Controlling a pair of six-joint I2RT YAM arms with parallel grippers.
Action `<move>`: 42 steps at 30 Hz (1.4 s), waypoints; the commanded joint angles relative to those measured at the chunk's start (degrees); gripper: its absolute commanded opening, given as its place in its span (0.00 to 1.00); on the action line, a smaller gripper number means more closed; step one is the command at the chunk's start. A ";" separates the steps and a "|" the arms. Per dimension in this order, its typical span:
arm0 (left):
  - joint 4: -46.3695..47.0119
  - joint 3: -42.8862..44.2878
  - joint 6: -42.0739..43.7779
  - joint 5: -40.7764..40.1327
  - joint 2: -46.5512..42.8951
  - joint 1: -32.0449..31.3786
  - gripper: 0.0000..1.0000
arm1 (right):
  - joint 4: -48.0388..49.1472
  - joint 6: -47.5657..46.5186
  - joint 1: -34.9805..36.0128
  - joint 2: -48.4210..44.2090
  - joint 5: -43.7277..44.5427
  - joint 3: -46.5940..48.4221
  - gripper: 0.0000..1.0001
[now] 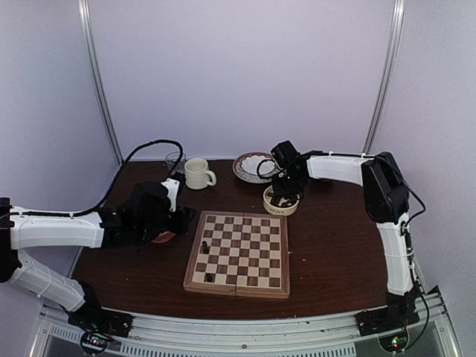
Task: Set up the chess pieces on the board
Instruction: Pick up the chess pile from the storage box.
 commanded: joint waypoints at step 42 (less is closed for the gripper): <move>1.38 0.93 0.94 2.75 -1.65 0.02 0.56 | 32.42 -4.13 3.57 -23.66 -14.04 -28.44 0.15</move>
